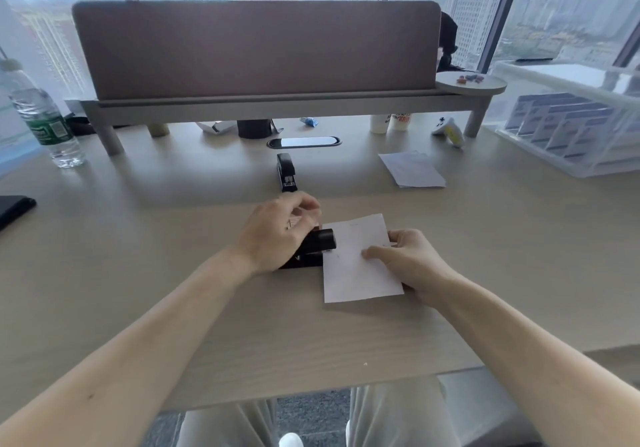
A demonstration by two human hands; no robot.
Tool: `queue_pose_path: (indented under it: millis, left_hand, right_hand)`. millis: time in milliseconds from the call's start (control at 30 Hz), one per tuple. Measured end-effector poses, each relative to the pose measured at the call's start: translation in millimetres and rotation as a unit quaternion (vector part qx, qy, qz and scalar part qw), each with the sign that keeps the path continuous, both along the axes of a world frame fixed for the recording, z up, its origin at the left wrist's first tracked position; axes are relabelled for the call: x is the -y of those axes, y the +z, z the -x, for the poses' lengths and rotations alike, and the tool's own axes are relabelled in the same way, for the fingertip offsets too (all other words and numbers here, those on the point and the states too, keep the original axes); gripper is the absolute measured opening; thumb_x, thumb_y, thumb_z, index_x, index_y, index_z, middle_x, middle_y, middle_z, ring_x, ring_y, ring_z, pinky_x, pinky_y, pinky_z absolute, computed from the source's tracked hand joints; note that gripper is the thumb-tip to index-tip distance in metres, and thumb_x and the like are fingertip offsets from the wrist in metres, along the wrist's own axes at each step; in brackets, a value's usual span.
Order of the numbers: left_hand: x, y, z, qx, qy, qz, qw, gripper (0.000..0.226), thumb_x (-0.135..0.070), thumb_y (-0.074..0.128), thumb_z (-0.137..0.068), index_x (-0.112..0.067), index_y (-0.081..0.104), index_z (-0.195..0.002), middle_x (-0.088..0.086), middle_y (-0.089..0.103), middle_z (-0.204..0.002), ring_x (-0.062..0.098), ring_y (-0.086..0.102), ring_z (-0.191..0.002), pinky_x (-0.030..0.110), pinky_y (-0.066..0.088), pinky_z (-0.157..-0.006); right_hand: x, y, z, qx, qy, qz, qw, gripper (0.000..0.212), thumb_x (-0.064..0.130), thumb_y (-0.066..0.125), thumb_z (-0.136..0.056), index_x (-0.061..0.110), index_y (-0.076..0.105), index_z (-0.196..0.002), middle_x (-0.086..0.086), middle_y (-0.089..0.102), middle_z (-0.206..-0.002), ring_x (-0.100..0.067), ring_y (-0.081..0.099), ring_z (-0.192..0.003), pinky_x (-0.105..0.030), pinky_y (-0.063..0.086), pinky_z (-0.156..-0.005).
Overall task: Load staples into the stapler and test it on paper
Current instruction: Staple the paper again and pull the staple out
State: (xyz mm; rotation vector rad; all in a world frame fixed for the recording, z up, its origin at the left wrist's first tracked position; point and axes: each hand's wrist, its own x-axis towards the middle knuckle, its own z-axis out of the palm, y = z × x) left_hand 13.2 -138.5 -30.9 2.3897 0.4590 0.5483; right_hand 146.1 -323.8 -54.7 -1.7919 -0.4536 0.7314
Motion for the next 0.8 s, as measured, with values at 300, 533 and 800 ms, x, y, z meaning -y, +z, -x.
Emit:
queue_pose_path:
  millis: [300, 533, 800]
  left_hand:
    - [-0.7, -3.5, -70.5, -0.133, 0.085, -0.066, 0.985, 0.039, -0.04, 0.037, -0.107, -0.018, 0.056, -0.133, 0.007, 0.047, -0.15, 0.029, 0.035, -0.143, 0.042, 0.029, -0.12]
    - [-1.2, -14.2, -75.9, -0.172, 0.092, -0.06, 0.979, 0.043, -0.041, 0.036, -0.107, -0.018, 0.054, -0.138, 0.006, 0.046, -0.154, 0.03, 0.034, -0.146, 0.04, 0.026, -0.122]
    - [-2.1, -16.5, -76.7, -0.198, 0.089, -0.057, 0.974, 0.046, -0.042, 0.039, -0.106, -0.021, 0.047, -0.146, 0.007, 0.04, -0.159, 0.03, 0.029, -0.151, 0.04, 0.023, -0.123]
  right_hand:
    - [1.8, -0.1, -1.1, -0.001, 0.002, 0.021, 1.0, 0.014, 0.009, 0.073, -0.091, 0.012, 0.079, -0.104, -0.006, 0.083, -0.091, -0.018, 0.08, -0.072, -0.023, 0.058, -0.055]
    - [2.4, 1.2, -4.9, -0.01, 0.028, 0.034, 0.999, 0.014, 0.011, 0.073, -0.092, 0.013, 0.079, -0.104, -0.007, 0.083, -0.092, -0.018, 0.08, -0.074, -0.023, 0.059, -0.057]
    - [2.9, 2.5, -5.9, -0.016, 0.036, 0.046, 0.998, 0.008, 0.013, 0.073, -0.093, 0.014, 0.079, -0.099, -0.004, 0.083, -0.086, -0.013, 0.079, -0.065, -0.021, 0.057, -0.052]
